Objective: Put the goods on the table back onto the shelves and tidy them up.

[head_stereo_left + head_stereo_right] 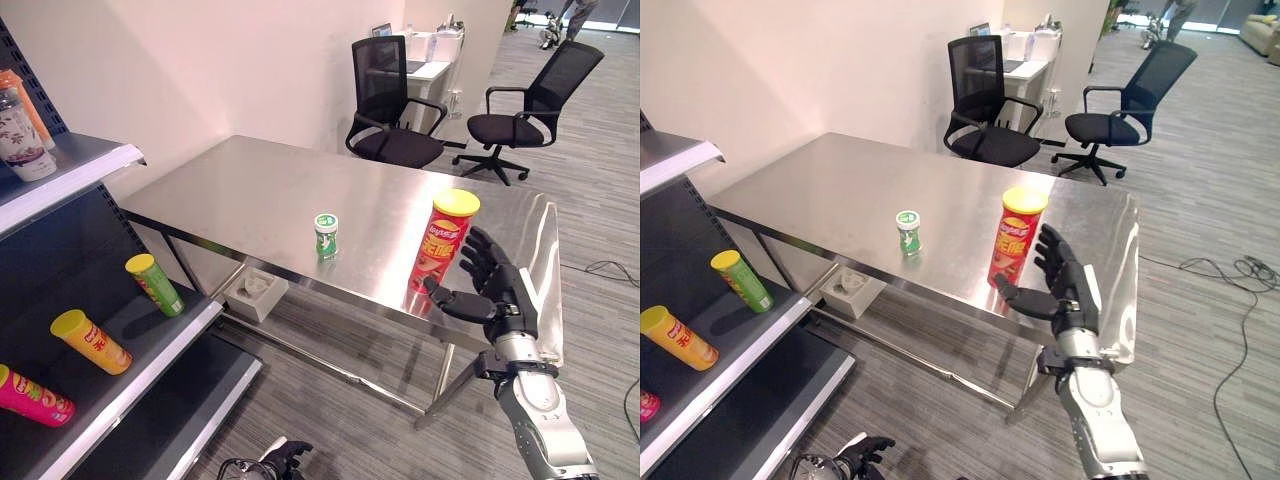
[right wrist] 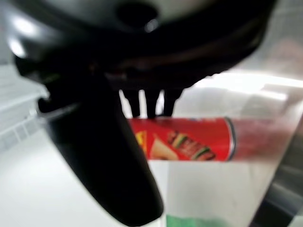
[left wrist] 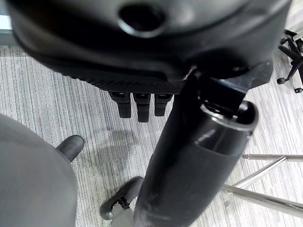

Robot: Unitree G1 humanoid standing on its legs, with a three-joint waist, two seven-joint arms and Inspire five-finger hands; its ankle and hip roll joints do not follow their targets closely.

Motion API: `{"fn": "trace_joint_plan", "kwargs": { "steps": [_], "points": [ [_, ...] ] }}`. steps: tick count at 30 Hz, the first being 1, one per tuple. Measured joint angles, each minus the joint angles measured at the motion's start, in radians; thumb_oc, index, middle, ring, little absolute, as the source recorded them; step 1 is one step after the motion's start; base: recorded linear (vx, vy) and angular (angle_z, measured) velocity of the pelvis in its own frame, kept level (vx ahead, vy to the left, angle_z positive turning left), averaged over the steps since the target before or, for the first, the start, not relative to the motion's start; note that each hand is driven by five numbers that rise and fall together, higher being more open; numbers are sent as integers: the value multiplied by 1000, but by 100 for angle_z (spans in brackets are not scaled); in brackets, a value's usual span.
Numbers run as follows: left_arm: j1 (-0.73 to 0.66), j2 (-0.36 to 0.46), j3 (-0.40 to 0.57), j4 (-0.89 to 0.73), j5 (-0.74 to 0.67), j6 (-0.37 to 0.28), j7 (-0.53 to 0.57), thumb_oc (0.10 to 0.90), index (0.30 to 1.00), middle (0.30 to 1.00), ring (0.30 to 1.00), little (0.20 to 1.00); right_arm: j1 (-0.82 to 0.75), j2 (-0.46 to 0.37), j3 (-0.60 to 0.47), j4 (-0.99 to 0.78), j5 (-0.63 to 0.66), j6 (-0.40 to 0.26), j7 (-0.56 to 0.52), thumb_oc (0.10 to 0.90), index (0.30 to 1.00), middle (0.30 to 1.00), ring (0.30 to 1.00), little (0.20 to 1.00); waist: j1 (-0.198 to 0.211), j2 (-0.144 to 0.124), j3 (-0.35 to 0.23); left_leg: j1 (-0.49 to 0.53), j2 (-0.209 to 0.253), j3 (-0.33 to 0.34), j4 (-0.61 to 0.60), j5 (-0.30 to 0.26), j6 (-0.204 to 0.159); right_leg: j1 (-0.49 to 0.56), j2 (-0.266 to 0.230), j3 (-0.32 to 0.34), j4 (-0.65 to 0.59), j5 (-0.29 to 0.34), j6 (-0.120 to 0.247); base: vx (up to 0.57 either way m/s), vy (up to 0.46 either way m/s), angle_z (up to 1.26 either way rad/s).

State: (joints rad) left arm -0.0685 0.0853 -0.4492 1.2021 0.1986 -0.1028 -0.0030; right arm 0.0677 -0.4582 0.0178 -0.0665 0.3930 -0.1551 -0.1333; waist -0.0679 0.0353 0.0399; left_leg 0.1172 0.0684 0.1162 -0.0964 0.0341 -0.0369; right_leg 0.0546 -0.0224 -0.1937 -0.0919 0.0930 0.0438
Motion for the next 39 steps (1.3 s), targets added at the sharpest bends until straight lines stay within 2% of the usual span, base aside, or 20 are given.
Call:
{"fn": "trace_joint_plan", "kwargs": {
  "steps": [4,10,17,19,20,21,22,24,31,34,39],
  "points": [
    [17,1,29,-5,-1,0,3,800,900,900,900,900,13,0,-9,-33,-1,-2,-1,800,900,900,900,900,-3,-3,-2,2,0,-2,0,0,0,4,-1,-5,0,0,0,39,-13,2],
    [18,2,30,-7,-1,0,16,800,900,900,900,900,24,0,-66,-33,-21,-2,-13,800,900,900,900,900,-5,-4,-5,2,0,-14,0,1,-1,8,-2,-22,0,-1,-1,29,-14,6],
    [23,4,30,-7,-1,0,17,800,900,900,900,900,50,4,-82,-33,-23,-4,-29,800,900,900,900,900,-7,-9,-22,2,1,-14,0,1,-1,8,-1,-21,0,-3,-3,12,-3,0],
    [26,2,30,-7,-1,0,18,800,900,900,900,900,52,10,-108,-124,-4,8,-31,800,900,900,900,900,-10,-6,-21,0,1,-14,0,-1,-2,4,-2,-20,0,-3,-4,28,-6,0],
    [20,1,46,-4,0,0,17,800,900,900,900,900,58,1,-131,-171,16,-10,-27,800,900,900,900,900,-21,-11,-19,6,3,-13,0,1,-7,4,0,-18,0,-3,-3,17,-24,12],
    [22,-5,74,-3,0,0,10,800,900,900,900,900,93,-71,-176,-265,60,6,-14,800,900,900,900,900,-20,-7,-19,6,1,-16,0,5,-11,8,-2,-22,-1,-4,-2,0,0,0],
    [35,13,89,13,-11,4,17,800,900,900,900,900,51,-255,-290,-347,102,-64,-3,800,900,900,900,900,-37,-8,-20,13,2,-9,0,7,-14,11,-1,-19,0,-2,-4,3,-28,-5],
    [48,52,90,14,-11,19,14,800,900,900,900,900,-50,-315,-338,-353,168,-115,-11,800,900,900,900,900,-62,-19,-22,17,11,9,-1,0,-20,15,10,0,0,-4,-3,16,-30,-28],
    [47,51,88,13,-12,20,8,800,900,900,900,900,-53,-316,-256,-380,184,-106,23,800,900,900,900,900,-55,-13,-29,4,15,11,-1,-11,-14,2,13,6,0,-2,-3,11,-11,-3],
    [47,46,88,13,-13,20,7,800,900,900,900,900,-35,-316,-252,-380,186,-86,31,800,900,900,900,900,-47,-1,-36,4,15,10,-1,-8,-10,2,13,3,-1,-4,-5,17,-11,4],
    [48,48,89,13,-20,20,-9,800,900,900,900,900,-16,-316,-252,-379,192,-77,41,800,900,900,900,900,-49,-2,-34,6,17,8,0,-3,-16,4,15,1,-1,-5,-7,0,0,0]
  ]
}}
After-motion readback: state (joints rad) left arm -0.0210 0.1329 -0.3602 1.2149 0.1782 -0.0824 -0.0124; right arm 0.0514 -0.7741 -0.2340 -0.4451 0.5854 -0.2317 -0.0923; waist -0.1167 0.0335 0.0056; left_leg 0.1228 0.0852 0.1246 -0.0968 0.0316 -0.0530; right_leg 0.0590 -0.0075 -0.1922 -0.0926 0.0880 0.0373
